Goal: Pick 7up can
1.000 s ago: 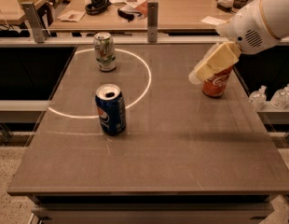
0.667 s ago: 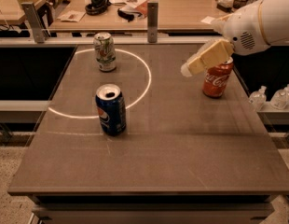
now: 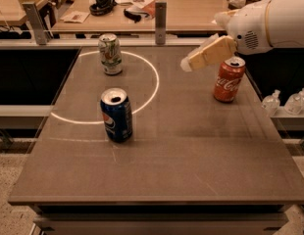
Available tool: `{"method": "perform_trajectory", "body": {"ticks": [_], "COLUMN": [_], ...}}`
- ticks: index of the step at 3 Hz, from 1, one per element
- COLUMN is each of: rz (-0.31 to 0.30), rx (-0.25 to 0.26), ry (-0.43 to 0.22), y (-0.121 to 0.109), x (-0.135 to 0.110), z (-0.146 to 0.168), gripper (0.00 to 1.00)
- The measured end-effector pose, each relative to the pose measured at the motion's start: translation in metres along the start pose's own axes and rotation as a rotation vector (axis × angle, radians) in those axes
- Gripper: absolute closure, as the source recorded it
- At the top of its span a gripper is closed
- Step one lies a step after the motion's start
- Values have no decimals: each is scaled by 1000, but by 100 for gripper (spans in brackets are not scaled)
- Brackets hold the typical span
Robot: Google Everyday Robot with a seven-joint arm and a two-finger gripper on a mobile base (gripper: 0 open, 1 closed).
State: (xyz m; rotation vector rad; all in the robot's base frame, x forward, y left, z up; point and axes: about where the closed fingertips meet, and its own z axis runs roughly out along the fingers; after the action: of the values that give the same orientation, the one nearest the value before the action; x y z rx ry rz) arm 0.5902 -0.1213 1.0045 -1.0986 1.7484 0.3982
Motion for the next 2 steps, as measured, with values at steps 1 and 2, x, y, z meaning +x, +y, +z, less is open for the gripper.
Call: {"method": "perform_trajectory", "body": {"ticks": [1, 2], "rz": [12, 29], "rx": [13, 53], "ry": [-7, 4], "y": [1, 5], "x": [-1, -3], "z": [0, 25], "gripper": [0, 0]}}
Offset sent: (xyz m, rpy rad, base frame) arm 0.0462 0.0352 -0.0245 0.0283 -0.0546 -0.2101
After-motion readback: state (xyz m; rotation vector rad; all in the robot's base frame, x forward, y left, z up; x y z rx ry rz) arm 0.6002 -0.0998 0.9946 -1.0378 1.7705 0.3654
